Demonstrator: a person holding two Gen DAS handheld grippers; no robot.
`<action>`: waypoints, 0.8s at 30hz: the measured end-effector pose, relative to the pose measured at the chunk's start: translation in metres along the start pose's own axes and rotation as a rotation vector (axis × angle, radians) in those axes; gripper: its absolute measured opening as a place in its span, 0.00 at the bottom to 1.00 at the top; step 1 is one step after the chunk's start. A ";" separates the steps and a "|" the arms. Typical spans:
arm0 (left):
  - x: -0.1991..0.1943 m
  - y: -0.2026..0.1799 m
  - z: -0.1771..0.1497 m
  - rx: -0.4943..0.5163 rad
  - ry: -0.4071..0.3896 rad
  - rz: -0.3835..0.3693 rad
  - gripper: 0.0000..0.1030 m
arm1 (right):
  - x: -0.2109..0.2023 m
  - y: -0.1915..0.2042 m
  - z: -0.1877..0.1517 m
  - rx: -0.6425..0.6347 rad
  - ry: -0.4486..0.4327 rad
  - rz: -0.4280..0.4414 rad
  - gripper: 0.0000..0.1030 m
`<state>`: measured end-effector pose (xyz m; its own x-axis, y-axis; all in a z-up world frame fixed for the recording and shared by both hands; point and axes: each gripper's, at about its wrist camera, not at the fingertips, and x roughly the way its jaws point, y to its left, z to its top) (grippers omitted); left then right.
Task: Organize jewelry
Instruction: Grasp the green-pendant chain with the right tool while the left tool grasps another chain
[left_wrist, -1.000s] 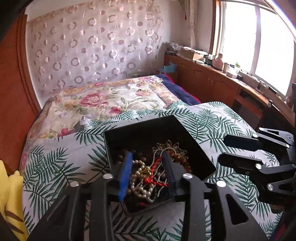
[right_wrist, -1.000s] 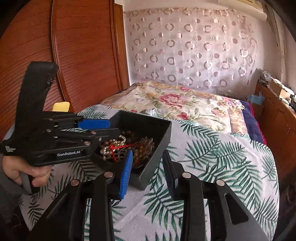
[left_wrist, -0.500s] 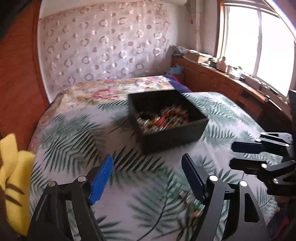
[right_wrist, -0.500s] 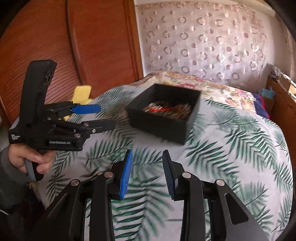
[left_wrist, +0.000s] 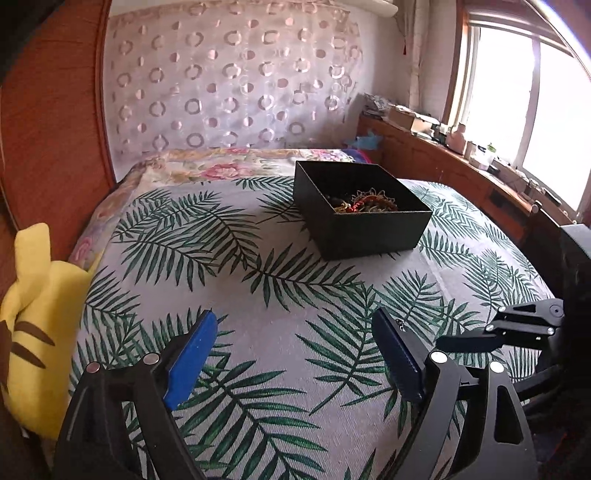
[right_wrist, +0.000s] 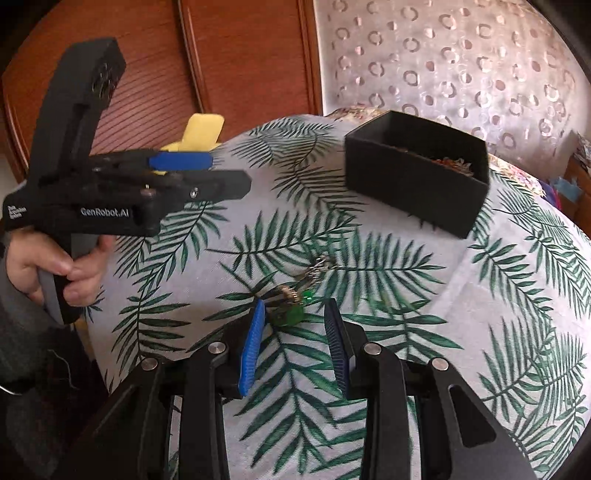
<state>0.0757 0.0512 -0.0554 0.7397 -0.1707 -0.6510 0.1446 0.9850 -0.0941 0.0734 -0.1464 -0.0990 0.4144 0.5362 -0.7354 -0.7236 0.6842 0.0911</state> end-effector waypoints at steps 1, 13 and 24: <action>-0.001 0.000 0.000 0.000 -0.001 0.002 0.80 | 0.002 0.002 0.000 -0.001 0.007 -0.002 0.35; 0.000 -0.012 -0.005 0.020 0.000 -0.017 0.80 | -0.007 -0.010 -0.005 -0.042 0.018 -0.082 0.16; 0.007 -0.040 -0.014 0.071 0.043 -0.081 0.80 | -0.030 -0.052 -0.011 0.054 -0.033 -0.156 0.16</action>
<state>0.0659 0.0111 -0.0663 0.6950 -0.2467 -0.6754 0.2496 0.9637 -0.0952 0.0929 -0.2032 -0.0890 0.5379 0.4371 -0.7208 -0.6188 0.7854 0.0145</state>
